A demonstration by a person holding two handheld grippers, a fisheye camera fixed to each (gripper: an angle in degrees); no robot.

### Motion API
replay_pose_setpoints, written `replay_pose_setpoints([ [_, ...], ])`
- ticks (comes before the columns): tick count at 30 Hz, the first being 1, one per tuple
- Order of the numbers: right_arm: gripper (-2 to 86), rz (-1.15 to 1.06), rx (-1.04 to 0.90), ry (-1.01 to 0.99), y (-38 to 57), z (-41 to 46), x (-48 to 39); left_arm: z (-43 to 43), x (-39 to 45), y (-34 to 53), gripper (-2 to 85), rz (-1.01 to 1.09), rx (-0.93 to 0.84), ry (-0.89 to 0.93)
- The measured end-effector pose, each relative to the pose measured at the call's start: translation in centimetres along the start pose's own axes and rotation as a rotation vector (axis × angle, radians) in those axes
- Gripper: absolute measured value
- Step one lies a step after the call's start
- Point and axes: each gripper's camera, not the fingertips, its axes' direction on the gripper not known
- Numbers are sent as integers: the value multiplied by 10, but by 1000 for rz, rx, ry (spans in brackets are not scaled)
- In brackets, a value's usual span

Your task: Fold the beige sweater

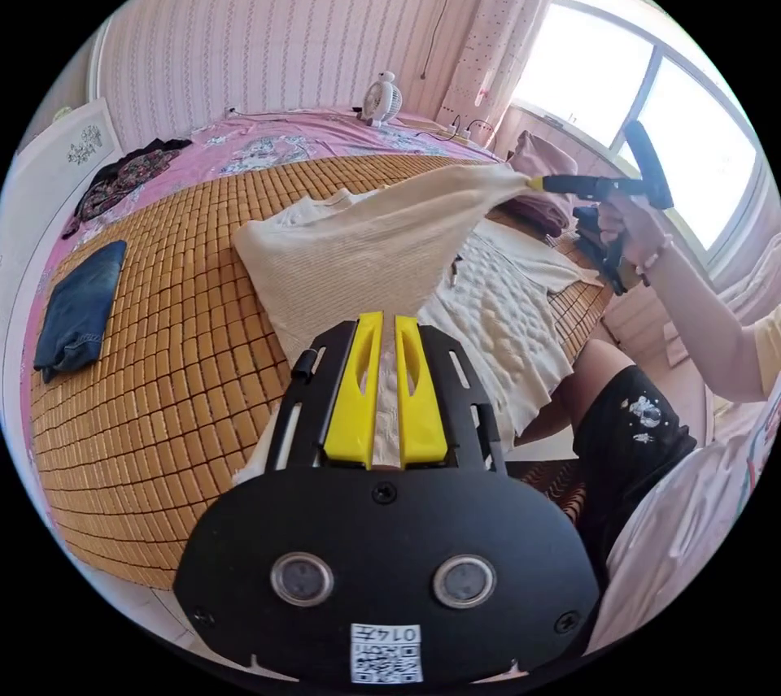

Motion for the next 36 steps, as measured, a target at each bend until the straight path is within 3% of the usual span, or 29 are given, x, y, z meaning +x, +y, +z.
replay_pose_setpoints([
  [5, 64, 227, -214, 81, 68, 43, 61, 68, 1, 9, 35, 2, -154, 15],
  [8, 89, 391, -109, 69, 105, 21, 91, 90, -11, 17, 23, -22, -214, -47],
  [13, 106, 768, 50, 270, 157, -17, 156, 106, -33, 23, -6, -61, -227, -37],
  [19, 115, 1030, 128, 462, 183, -38, 211, 112, -49, 13, -10, -81, -244, -17],
  [26, 49, 906, 22, 553, 176, -36, 221, 112, -59, 1, -10, -98, -240, -43],
  [32, 1, 970, 126, 290, 194, -61, 235, 107, -73, -8, -10, -126, -219, -35],
  [36, 4, 684, 266, 170, 150, -91, 184, 101, -82, -14, -10, -143, -205, -24],
])
